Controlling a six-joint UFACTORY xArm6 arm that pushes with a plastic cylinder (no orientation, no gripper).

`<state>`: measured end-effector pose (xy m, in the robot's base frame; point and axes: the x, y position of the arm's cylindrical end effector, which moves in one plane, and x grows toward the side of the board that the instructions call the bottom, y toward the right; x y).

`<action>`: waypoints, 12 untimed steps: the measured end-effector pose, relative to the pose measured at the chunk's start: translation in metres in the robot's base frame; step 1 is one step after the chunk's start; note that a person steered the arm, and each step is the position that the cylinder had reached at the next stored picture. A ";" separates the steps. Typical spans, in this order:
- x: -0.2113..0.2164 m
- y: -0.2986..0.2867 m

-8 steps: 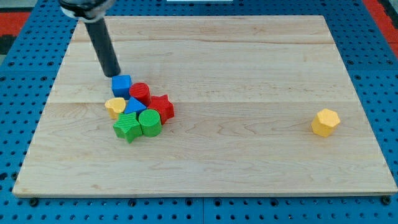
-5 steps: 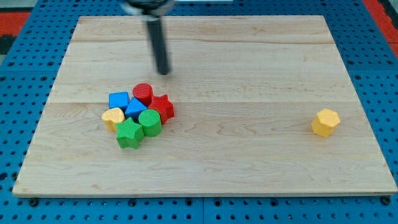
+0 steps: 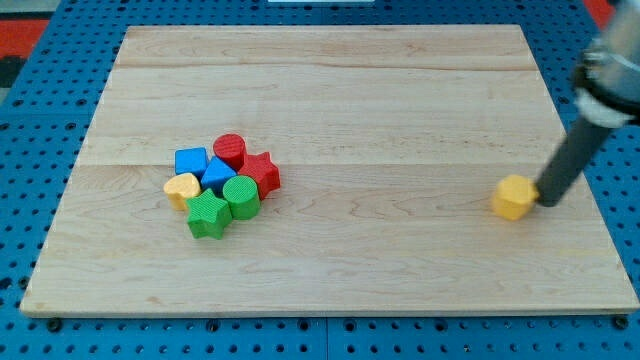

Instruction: Push the yellow hexagon into the group of blocks

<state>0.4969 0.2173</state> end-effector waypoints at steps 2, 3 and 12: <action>0.031 -0.060; 0.005 -0.092; -0.077 -0.216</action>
<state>0.4200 0.0017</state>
